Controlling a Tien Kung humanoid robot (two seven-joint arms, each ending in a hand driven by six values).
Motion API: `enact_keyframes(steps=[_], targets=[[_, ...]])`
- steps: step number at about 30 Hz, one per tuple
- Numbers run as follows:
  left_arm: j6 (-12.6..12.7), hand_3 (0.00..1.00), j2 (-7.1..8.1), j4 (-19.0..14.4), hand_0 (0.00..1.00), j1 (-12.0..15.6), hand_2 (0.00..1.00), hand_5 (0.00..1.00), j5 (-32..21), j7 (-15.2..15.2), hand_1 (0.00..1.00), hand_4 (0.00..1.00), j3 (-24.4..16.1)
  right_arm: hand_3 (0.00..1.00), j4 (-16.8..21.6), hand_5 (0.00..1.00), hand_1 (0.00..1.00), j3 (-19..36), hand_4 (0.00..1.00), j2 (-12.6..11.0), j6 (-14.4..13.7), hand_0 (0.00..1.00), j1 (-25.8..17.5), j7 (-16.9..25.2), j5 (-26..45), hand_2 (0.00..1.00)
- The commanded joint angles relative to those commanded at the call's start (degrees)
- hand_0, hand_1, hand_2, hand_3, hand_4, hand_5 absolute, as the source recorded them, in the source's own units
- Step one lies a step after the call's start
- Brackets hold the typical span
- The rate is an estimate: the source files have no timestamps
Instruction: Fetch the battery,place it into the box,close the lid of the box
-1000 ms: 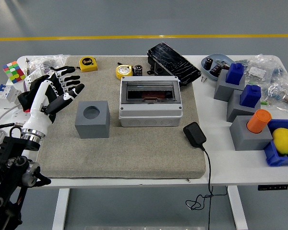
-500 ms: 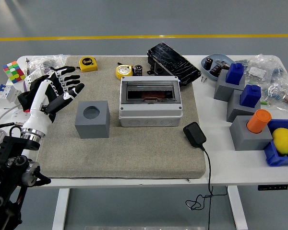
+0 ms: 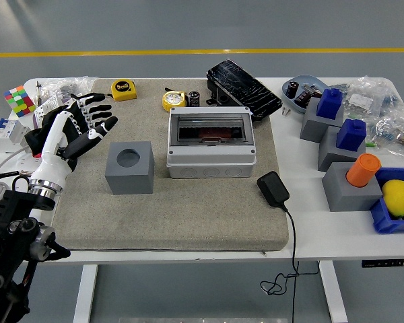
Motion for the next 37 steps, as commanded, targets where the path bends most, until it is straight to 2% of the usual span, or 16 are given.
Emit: enact_keyframes(steps=[21,37], targets=[[-0.2,0.724,0.21,-0.1,0.574,0.2,0.673,0.376,-0.1,0.2,0.661,0.998,0.2,0.715,0.0,0.551,0.710,-0.3,0.998,0.0,-0.1,0.741,-0.3,0.1,0.2,0.718],[-0.2,0.724,-0.17,-0.4,0.573,0.3,0.676,0.377,-0.1,0.1,0.660,0.998,-0.1,0.716,0.0,0.552,0.709,0.1,0.998,0.2,-0.2,0.740,-0.5,0.3,0.3,0.719]])
